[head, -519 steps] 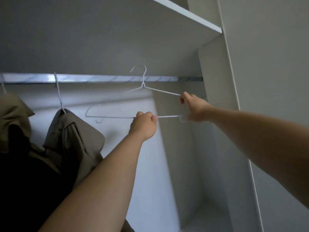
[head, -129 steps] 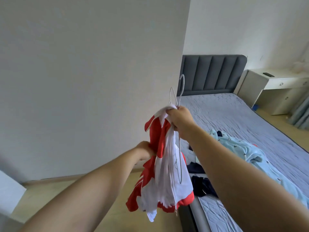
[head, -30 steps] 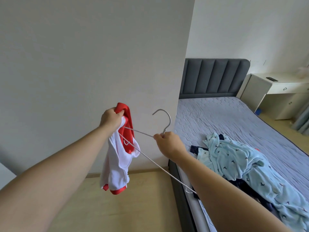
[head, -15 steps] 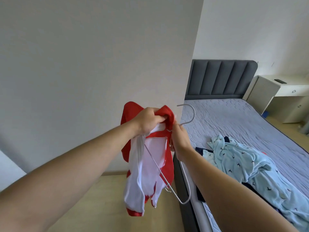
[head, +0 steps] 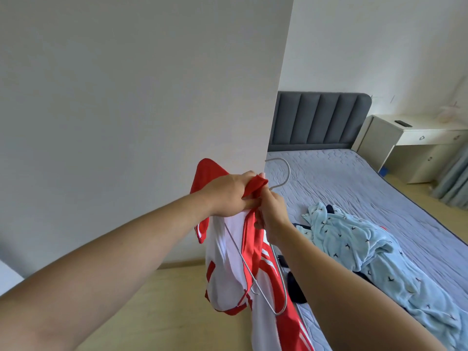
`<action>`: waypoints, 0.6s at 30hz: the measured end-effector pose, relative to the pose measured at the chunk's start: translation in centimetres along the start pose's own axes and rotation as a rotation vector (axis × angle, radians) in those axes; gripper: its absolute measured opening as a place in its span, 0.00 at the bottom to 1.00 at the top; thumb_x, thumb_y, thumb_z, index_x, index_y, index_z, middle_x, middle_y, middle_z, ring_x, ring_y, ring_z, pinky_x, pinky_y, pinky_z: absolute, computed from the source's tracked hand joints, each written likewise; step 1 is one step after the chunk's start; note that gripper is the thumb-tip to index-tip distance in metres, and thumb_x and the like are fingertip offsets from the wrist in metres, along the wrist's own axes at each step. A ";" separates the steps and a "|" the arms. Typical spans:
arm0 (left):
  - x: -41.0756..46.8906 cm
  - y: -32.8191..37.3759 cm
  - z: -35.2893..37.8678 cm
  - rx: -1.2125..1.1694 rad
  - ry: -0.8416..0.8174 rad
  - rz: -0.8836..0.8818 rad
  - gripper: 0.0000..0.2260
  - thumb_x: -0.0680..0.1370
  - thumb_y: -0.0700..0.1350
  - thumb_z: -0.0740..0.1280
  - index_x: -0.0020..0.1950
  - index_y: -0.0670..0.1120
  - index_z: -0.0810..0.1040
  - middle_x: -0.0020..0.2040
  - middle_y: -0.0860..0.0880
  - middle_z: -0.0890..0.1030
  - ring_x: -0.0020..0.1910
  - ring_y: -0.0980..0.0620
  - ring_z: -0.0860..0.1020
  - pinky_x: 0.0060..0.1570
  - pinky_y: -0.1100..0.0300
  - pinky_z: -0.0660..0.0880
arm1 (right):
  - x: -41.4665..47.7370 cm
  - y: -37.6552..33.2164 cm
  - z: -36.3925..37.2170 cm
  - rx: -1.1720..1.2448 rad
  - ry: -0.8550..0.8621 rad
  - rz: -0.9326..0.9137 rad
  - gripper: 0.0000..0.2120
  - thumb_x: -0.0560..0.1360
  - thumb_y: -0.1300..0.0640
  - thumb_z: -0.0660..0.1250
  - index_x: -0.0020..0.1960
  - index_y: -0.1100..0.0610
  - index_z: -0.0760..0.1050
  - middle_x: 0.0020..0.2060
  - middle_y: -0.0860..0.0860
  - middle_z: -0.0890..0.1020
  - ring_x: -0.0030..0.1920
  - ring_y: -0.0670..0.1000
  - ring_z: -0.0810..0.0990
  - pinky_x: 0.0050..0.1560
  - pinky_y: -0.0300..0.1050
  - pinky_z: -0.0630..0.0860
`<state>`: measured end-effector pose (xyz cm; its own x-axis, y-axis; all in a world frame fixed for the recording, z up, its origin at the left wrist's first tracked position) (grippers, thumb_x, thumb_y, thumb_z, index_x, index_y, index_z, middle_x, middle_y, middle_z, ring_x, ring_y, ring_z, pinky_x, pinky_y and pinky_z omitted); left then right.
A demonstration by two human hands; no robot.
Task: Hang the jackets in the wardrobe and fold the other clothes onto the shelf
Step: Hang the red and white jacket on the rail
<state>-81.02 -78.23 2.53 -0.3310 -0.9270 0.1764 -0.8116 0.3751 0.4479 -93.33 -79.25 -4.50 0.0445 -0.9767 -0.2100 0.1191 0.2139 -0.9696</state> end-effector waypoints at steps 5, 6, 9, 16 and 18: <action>1.0 0.3 0.9 0.010 0.001 0.031 0.13 0.78 0.63 0.66 0.58 0.63 0.68 0.44 0.58 0.80 0.43 0.50 0.80 0.44 0.54 0.75 | 0.3 -0.1 -1.2 0.130 0.018 -0.040 0.18 0.76 0.42 0.69 0.43 0.55 0.68 0.22 0.52 0.66 0.22 0.51 0.64 0.26 0.43 0.61; 1.2 0.3 0.9 0.064 0.007 0.044 0.12 0.79 0.64 0.64 0.58 0.62 0.68 0.46 0.56 0.81 0.43 0.50 0.80 0.43 0.54 0.75 | 0.3 -0.3 -1.3 0.147 -0.004 -0.055 0.20 0.75 0.40 0.71 0.44 0.55 0.70 0.23 0.52 0.67 0.22 0.51 0.65 0.26 0.42 0.62; 1.7 0.2 0.7 0.229 0.065 0.063 0.15 0.81 0.66 0.55 0.53 0.58 0.72 0.45 0.54 0.77 0.43 0.50 0.77 0.41 0.55 0.71 | 0.4 -1.2 -1.5 0.187 -0.122 -0.058 0.34 0.65 0.27 0.72 0.53 0.56 0.75 0.28 0.56 0.75 0.26 0.53 0.72 0.28 0.43 0.66; 1.7 -1.5 0.4 0.187 0.081 -0.069 0.19 0.82 0.66 0.52 0.50 0.56 0.75 0.50 0.48 0.78 0.49 0.45 0.79 0.53 0.48 0.77 | 0.9 -0.5 -3.1 0.094 -0.085 0.109 0.12 0.79 0.59 0.60 0.60 0.61 0.73 0.39 0.61 0.86 0.32 0.57 0.83 0.30 0.45 0.77; 1.7 -1.6 0.0 0.211 0.100 -0.077 0.16 0.82 0.65 0.52 0.47 0.56 0.71 0.49 0.47 0.77 0.47 0.44 0.79 0.51 0.49 0.77 | 0.8 0.7 -2.8 -0.078 -0.107 0.165 0.07 0.78 0.65 0.61 0.55 0.62 0.75 0.39 0.59 0.86 0.34 0.56 0.85 0.32 0.45 0.80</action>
<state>-80.25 -80.36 2.15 -0.2234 -0.9450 0.2389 -0.9187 0.2860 0.2722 -95.95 -79.89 -5.68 0.1624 -0.9201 -0.3565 0.0242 0.3649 -0.9307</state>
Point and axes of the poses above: each hand's wrist, its own x-axis towards the middle knuckle, its own z-axis out of the palm, y = z × x, the point moved 6 cm from there along x, towards the middle knuckle
